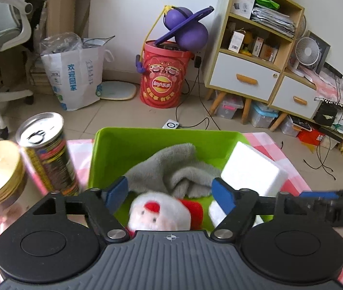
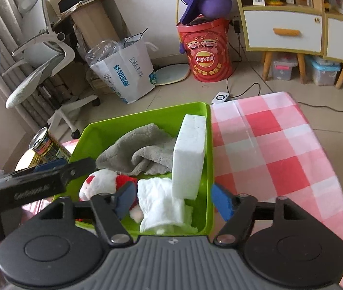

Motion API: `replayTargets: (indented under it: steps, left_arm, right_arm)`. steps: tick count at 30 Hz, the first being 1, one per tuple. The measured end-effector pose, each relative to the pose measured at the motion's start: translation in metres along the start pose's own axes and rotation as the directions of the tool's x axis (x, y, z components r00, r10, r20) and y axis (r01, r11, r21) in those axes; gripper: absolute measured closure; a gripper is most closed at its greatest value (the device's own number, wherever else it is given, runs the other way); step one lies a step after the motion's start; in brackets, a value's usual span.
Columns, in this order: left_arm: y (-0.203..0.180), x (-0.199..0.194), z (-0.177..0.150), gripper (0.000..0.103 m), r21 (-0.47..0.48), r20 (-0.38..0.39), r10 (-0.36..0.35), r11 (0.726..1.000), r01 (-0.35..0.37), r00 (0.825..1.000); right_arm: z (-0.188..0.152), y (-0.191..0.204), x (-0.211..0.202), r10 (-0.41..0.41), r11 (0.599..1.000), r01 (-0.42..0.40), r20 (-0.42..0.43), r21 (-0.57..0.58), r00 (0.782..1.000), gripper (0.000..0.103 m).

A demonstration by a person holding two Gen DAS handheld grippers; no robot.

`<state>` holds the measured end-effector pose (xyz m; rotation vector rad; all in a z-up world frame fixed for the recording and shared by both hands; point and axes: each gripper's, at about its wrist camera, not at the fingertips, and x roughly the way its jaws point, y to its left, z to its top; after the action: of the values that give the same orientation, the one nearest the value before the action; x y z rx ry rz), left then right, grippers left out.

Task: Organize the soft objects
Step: 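Move the left tool to the brown disc on the pink plush while the right tool reaches the brown cookie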

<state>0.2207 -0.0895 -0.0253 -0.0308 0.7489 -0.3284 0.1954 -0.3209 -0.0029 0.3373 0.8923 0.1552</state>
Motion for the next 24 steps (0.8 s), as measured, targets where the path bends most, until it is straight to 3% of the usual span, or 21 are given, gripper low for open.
replayTargets:
  steps: [9,19,24]
  left_arm:
    - [0.009,-0.058,-0.020,0.012,0.000,0.008,0.024,1.000,-0.024,1.000]
    - [0.030,-0.115,-0.058,0.006,-0.027,0.001,0.093,0.995,-0.093,0.996]
    - [0.038,-0.132,-0.081,0.006,-0.065,-0.013,0.086,0.994,-0.087,0.996]
  right_arm:
    - [-0.011,0.021,-0.053,-0.038,0.998,0.038,0.018,-0.041,0.999,0.045]
    - [-0.047,0.047,-0.093,-0.041,0.997,0.041,0.003,-0.068,0.999,0.043]
    - [-0.068,0.054,-0.101,-0.020,0.997,0.020,0.002,-0.075,1.000,0.040]
